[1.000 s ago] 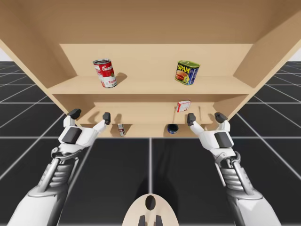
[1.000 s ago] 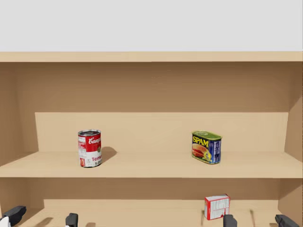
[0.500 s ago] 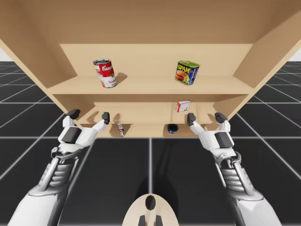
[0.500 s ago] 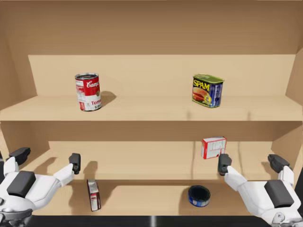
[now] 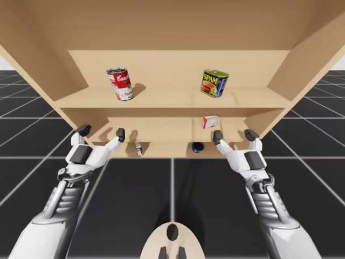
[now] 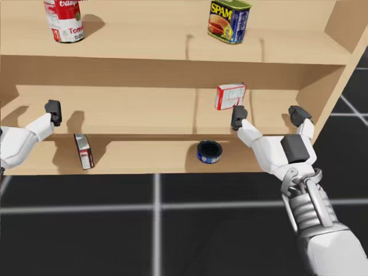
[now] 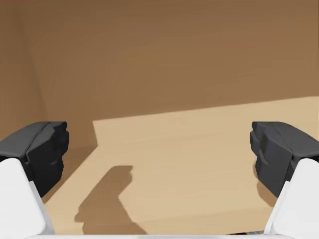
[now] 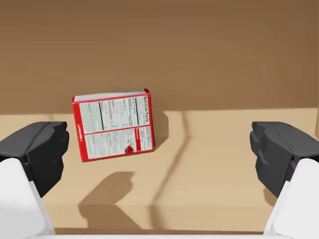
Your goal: Retrieve the tuna can from the shelves.
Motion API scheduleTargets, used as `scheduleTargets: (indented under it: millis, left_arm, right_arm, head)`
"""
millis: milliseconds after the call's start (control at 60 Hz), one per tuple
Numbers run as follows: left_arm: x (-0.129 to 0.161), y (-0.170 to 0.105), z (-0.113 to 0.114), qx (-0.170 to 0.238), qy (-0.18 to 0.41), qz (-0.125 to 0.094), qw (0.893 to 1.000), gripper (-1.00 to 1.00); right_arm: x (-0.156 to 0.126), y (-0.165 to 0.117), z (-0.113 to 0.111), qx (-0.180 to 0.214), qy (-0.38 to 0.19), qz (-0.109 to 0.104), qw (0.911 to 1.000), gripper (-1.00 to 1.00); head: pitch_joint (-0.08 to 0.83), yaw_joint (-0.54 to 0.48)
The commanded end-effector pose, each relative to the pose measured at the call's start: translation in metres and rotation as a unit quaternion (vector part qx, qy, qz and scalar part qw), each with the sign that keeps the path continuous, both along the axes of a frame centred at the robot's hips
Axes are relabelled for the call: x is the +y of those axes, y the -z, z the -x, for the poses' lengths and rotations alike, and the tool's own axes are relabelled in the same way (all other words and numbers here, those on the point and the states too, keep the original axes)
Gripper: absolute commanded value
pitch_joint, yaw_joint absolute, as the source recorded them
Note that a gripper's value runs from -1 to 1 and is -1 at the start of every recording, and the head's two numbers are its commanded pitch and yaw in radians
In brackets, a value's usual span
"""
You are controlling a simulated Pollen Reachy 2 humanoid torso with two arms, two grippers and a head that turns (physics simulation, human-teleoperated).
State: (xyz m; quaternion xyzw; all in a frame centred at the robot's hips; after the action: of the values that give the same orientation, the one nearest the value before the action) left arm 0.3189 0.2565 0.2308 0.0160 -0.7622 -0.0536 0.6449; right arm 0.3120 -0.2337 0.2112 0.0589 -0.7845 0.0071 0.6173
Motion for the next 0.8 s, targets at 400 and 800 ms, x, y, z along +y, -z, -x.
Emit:
scheduleTargets:
  millis: [400,800]
  left_arm:
    - [0.004,-0.001,0.000,0.000,-0.002,0.010,1.000,-1.00]
    - [0.003,0.000,-0.001,0.008,0.004,0.011,1.000,-1.00]
  right_arm:
    - [0.037,-0.039,0.064,0.019,-0.069,0.003,0.9975,-1.00]
    - [0.059,0.023,0.104,0.097,-0.142,0.001,0.9851,-1.00]
  head:
    - [0.591,-0.17]
    - [0.595,-0.18]
